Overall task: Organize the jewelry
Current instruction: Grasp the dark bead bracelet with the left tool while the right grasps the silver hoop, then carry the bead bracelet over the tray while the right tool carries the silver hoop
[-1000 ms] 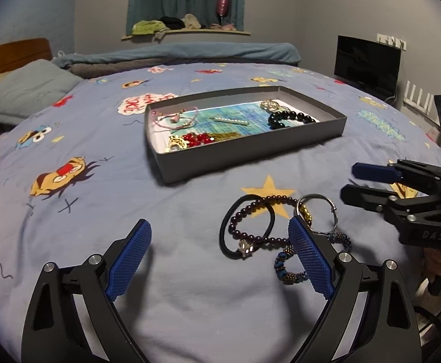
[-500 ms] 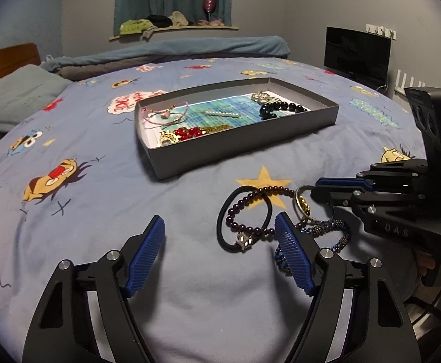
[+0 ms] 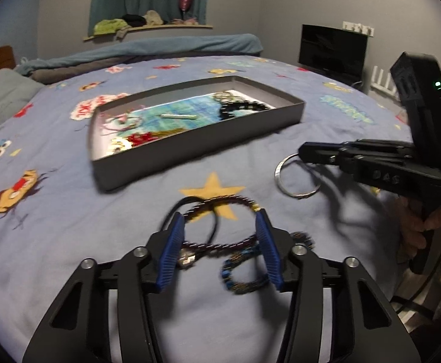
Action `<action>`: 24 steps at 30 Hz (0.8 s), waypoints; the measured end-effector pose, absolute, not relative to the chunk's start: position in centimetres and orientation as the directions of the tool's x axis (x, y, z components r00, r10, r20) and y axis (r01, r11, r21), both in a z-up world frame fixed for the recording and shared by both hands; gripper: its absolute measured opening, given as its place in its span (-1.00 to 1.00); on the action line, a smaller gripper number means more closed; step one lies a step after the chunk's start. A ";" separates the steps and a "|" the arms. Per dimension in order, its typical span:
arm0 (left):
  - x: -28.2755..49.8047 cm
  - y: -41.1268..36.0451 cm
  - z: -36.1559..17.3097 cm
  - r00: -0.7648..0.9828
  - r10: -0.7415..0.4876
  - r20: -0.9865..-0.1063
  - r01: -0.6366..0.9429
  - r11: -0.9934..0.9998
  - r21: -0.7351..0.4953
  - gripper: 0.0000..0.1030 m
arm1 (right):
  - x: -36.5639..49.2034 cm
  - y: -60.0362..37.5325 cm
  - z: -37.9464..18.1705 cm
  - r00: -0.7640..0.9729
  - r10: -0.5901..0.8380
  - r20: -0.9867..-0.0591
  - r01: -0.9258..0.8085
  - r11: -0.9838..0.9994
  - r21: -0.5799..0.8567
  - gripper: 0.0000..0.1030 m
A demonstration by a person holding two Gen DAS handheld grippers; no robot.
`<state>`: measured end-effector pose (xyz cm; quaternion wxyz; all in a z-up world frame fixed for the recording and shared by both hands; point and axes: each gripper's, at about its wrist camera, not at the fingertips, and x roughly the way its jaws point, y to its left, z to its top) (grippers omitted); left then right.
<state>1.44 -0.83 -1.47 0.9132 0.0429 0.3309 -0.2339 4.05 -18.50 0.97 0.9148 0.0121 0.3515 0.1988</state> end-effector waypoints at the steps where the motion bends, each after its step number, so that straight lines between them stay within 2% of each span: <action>1: 1.5 -1.2 -1.4 0.660 -0.422 -0.622 0.470 0.877 -0.096 -0.15 | 4.1 -18.5 0.9 0.670 0.372 -0.642 -0.356 0.920 0.161 -0.93; 4: 1.7 -2.5 -1.6 0.637 -0.443 -0.631 0.501 0.860 -0.097 -0.29 | 4.1 -18.4 0.7 0.663 0.366 -0.653 -0.360 0.921 0.151 -0.93; 8: 2.2 -4.2 -2.6 0.634 -0.386 -0.670 0.498 0.867 -0.029 -0.35 | 4.3 -18.5 0.2 0.644 0.361 -0.675 -0.362 0.921 0.147 -0.93; 11: 2.7 -4.4 -3.0 0.634 -0.361 -0.684 0.487 0.873 -0.010 -0.54 | 4.2 -18.3 0.0 0.636 0.357 -0.685 -0.373 0.918 0.133 -0.92; 13: 2.9 -4.3 -3.0 0.642 -0.346 -0.685 0.477 0.879 0.003 -0.80 | 4.1 -18.1 -0.2 0.632 0.351 -0.691 -0.384 0.916 0.115 -0.92; 20: 2.8 -4.2 -2.8 0.663 -0.328 -0.672 0.476 0.879 0.040 -0.85 | 4.0 -18.0 -0.5 0.616 0.344 -0.708 -0.396 0.913 0.099 -0.89; 24: 2.5 -4.2 -2.5 0.679 -0.331 -0.656 0.480 0.876 0.055 -0.85 | 3.8 -18.0 -0.5 0.608 0.346 -0.715 -0.414 0.906 0.087 -0.77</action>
